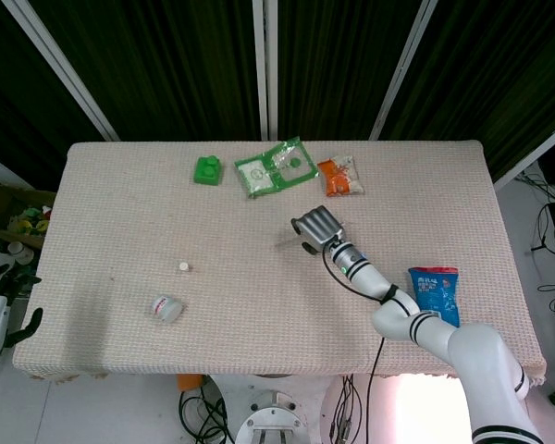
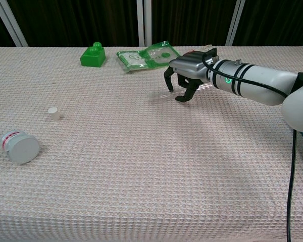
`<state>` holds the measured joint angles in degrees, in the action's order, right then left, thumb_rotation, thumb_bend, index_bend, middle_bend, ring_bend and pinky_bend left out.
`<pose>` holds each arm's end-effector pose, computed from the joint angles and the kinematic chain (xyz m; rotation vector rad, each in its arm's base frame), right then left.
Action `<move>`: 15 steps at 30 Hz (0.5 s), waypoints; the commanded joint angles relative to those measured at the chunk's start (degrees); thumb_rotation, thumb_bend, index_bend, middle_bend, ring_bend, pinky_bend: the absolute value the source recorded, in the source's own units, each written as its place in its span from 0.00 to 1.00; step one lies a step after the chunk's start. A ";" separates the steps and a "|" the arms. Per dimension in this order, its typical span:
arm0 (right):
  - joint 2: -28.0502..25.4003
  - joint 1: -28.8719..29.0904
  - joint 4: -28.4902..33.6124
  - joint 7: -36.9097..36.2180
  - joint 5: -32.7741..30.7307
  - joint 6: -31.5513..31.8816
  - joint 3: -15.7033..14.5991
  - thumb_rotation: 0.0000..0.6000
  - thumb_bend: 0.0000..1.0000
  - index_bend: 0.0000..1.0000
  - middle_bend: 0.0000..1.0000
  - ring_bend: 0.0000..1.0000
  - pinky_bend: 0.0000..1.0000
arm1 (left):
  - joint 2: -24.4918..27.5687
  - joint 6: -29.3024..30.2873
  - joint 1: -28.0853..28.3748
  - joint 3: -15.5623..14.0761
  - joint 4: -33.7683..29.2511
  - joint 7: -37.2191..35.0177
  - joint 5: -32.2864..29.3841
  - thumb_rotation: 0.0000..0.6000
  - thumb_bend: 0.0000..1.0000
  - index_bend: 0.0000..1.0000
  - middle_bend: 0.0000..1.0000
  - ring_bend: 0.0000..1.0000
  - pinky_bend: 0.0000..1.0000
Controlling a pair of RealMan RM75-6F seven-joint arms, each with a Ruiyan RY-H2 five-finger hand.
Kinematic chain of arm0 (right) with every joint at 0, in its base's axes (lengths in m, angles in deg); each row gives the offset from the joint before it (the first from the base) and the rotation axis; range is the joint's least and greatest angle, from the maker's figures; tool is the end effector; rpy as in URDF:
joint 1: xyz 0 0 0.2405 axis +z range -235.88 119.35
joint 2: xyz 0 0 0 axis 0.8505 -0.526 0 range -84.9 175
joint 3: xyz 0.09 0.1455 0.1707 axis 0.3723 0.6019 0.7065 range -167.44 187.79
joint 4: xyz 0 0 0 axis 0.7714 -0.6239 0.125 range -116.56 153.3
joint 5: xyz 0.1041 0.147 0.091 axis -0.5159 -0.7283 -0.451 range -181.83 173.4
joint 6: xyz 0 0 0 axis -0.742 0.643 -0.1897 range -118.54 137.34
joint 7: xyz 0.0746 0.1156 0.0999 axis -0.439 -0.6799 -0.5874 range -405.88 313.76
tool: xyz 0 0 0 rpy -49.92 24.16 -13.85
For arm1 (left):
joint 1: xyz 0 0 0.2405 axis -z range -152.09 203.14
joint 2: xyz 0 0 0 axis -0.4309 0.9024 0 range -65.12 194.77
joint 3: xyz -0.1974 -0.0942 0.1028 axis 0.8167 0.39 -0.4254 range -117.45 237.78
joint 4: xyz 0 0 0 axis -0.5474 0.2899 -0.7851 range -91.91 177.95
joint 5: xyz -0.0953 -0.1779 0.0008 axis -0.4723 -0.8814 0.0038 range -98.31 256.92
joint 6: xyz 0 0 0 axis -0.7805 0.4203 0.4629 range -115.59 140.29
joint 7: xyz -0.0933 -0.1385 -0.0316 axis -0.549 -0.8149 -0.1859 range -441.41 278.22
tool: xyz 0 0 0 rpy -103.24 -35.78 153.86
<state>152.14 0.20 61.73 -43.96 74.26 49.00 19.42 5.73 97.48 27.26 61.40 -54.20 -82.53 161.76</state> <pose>-0.1012 -0.4305 -0.0904 2.1037 -0.6775 0.7977 -0.3074 0.1819 0.1787 -1.3090 -0.9884 -0.8286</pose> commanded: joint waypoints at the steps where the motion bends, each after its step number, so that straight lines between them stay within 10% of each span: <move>1: 0.12 0.04 -0.15 -0.16 0.14 0.09 -0.07 1.00 0.32 0.52 0.95 0.91 0.93 | -0.04 0.03 -0.06 -0.03 0.15 -0.14 0.10 1.00 0.37 0.30 0.19 0.09 0.12; 15: -0.81 -1.19 1.08 -1.73 0.90 3.29 -0.04 1.00 0.47 0.72 0.95 0.93 0.95 | 0.19 -0.38 0.24 0.19 0.18 -0.17 0.51 1.00 0.37 0.30 0.19 0.09 0.12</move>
<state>151.56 -0.58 62.48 -45.04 74.92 51.54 19.34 5.87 97.16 27.44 61.54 -53.99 -82.71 162.23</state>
